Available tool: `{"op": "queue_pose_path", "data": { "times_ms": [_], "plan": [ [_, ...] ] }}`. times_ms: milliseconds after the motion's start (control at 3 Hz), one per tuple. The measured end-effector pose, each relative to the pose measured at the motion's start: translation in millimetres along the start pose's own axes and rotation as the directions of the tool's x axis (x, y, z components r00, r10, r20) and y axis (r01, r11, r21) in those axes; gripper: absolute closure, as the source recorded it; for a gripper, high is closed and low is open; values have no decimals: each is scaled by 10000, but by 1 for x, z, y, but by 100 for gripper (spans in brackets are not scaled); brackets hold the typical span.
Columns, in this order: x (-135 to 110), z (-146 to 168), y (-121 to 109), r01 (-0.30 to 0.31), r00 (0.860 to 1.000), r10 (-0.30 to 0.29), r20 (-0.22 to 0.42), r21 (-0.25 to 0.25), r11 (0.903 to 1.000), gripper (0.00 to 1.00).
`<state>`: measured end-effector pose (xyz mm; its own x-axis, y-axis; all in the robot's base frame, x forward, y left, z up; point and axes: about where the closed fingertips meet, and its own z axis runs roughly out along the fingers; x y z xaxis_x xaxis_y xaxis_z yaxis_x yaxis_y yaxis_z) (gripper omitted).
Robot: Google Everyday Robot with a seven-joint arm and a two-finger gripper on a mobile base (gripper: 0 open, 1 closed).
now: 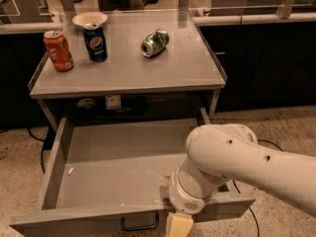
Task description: Close top drawer
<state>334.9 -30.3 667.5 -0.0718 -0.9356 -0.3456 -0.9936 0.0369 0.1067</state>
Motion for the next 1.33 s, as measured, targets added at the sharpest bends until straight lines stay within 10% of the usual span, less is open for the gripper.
{"op": "queue_pose_path", "data": {
  "times_ms": [667, 1333],
  "plan": [
    [-2, 8, -1, 31, 10000, -30, 39, -127, 9999, 0],
    [-2, 8, -1, 31, 10000, -31, 38, -127, 9999, 41]
  ]
}}
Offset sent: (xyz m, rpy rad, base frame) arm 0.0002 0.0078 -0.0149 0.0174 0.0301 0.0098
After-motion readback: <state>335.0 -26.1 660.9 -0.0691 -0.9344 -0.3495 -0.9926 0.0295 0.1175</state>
